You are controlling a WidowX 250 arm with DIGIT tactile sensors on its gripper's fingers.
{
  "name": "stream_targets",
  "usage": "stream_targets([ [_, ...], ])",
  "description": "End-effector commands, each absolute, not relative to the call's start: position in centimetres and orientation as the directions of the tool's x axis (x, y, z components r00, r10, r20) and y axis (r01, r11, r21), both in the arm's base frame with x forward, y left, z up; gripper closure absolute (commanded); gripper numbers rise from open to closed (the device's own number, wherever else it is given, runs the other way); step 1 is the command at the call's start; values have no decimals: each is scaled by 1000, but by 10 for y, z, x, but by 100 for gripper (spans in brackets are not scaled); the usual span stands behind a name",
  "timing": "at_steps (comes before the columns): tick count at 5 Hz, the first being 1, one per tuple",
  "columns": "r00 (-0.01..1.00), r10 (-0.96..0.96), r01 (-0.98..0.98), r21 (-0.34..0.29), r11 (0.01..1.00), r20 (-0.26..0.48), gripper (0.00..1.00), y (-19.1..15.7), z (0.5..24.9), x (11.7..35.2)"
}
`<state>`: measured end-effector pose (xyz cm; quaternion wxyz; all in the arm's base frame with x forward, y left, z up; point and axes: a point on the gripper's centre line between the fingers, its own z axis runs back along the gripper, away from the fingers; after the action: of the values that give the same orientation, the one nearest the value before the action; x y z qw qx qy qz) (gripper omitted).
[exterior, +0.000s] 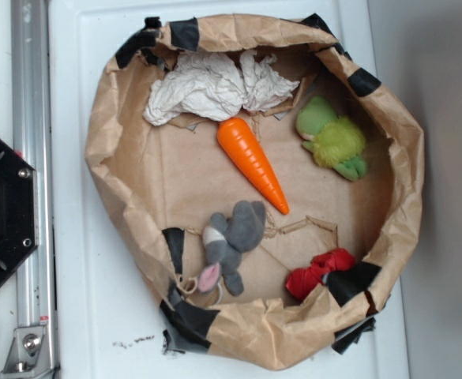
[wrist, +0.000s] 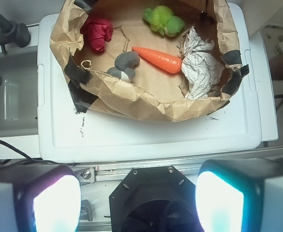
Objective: Grab the gray animal.
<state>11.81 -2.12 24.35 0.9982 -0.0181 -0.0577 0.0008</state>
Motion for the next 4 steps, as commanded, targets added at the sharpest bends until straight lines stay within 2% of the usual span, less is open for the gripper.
stream_targets([
  [1,993,4,0,-36,999,115,0,-21,243,118],
  [2,984,130,-116,-119,986,122,0,1,193,168],
  [3,929,343,-300,-260,918,138,0,4,176,215],
  [4,868,485,-428,-332,840,107,0,4,151,244],
])
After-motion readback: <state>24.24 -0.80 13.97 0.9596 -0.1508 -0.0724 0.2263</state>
